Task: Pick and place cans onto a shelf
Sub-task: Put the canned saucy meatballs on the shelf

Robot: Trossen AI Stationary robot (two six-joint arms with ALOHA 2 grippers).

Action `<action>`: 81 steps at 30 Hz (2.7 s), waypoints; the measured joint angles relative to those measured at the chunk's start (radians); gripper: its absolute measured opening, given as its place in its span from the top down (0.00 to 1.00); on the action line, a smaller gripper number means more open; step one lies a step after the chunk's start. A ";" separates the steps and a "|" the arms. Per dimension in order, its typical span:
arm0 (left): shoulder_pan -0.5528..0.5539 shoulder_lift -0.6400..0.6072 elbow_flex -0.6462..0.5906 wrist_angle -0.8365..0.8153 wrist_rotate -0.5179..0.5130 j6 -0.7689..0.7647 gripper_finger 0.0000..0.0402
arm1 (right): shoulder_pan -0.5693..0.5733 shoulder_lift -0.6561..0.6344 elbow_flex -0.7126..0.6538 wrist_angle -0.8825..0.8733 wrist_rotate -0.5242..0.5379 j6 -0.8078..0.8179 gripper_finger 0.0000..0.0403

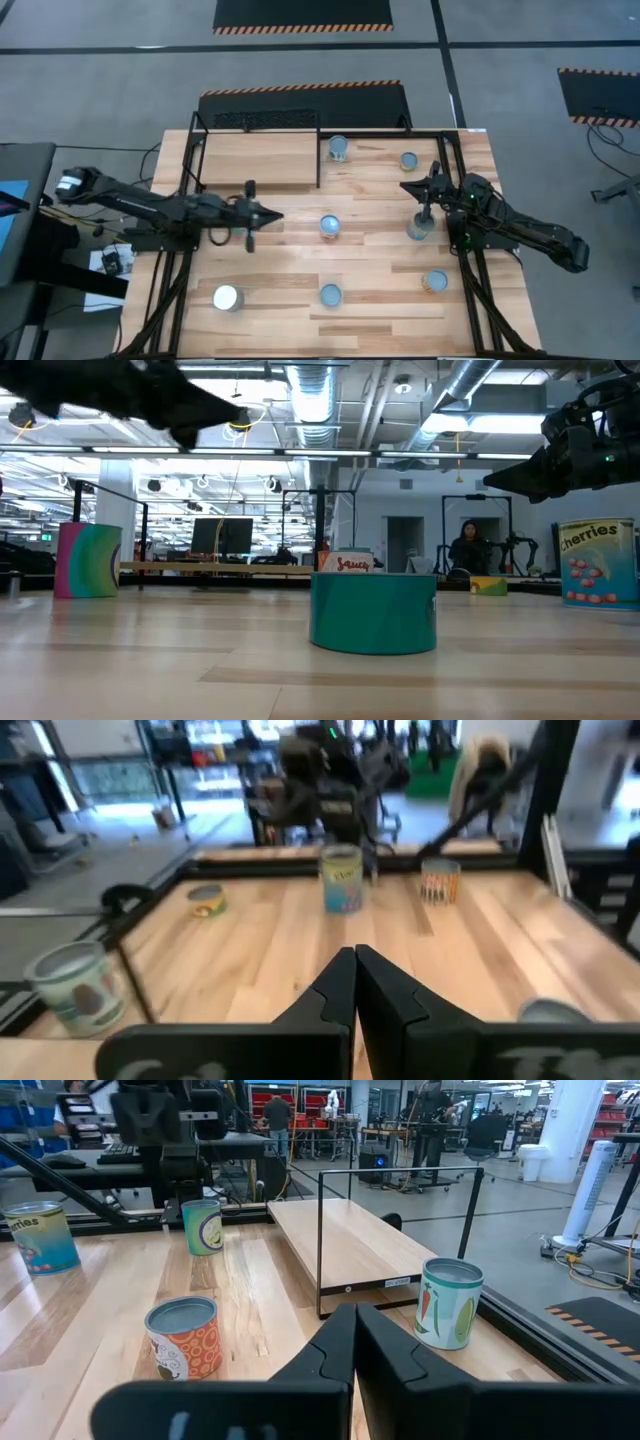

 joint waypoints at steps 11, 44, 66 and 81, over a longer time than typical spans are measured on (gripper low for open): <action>-0.009 0.438 0.407 -0.270 0.038 0.065 1.00 | 0.000 0.000 0.000 0.000 0.000 0.000 0.92; -0.008 0.906 0.666 -0.401 -0.087 0.205 0.74 | 0.000 0.000 0.000 0.001 0.000 0.000 0.92; -0.019 0.731 0.819 -0.818 -0.122 0.100 1.00 | 0.000 0.000 0.000 0.001 -0.001 0.000 0.92; 0.200 0.187 0.698 -1.500 -0.469 -0.474 1.00 | 0.000 0.000 0.000 0.000 -0.001 0.000 0.92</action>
